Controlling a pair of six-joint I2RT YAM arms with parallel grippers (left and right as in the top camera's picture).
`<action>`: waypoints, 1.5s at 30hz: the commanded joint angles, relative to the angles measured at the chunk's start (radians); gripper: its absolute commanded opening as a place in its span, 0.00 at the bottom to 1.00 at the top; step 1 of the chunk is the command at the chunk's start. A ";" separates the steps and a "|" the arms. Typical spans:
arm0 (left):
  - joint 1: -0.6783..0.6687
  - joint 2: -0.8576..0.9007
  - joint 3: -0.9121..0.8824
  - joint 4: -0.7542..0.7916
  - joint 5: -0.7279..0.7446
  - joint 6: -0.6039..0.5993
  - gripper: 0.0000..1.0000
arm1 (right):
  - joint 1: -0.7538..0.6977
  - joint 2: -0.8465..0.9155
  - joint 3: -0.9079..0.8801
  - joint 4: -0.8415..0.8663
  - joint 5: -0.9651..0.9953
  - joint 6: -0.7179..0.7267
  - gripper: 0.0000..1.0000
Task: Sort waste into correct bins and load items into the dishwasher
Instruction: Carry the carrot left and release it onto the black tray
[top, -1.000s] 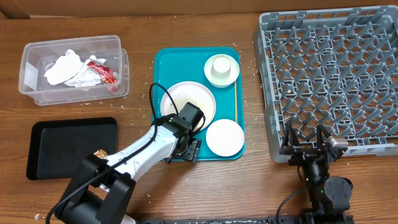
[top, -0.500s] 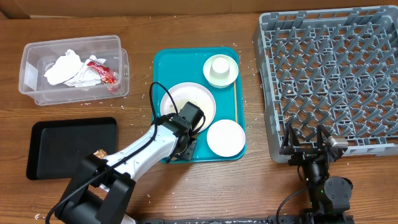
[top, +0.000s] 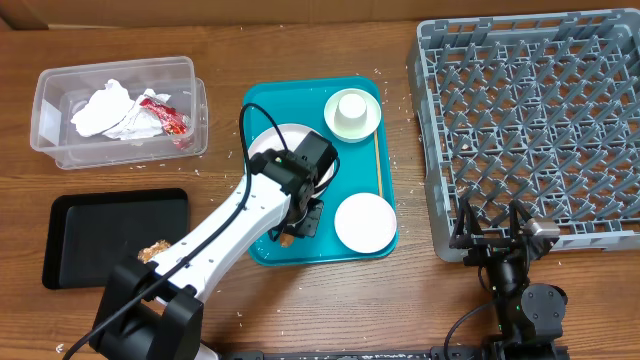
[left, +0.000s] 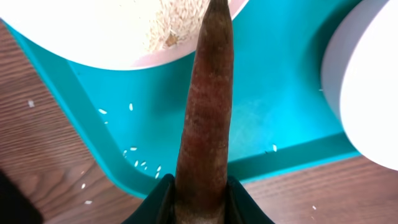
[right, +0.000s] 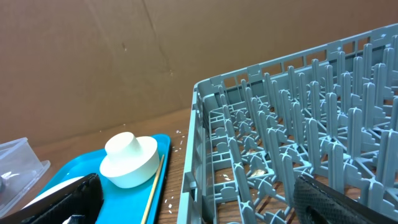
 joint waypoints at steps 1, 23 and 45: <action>0.002 0.005 0.102 -0.051 -0.002 -0.035 0.09 | 0.005 -0.008 -0.011 0.006 -0.005 -0.006 1.00; 0.597 0.003 0.252 -0.350 -0.187 -0.366 0.12 | 0.005 -0.008 -0.011 0.006 -0.005 -0.006 1.00; 1.043 0.003 0.024 -0.146 -0.175 -0.520 0.62 | 0.005 -0.008 -0.011 0.006 -0.005 -0.007 1.00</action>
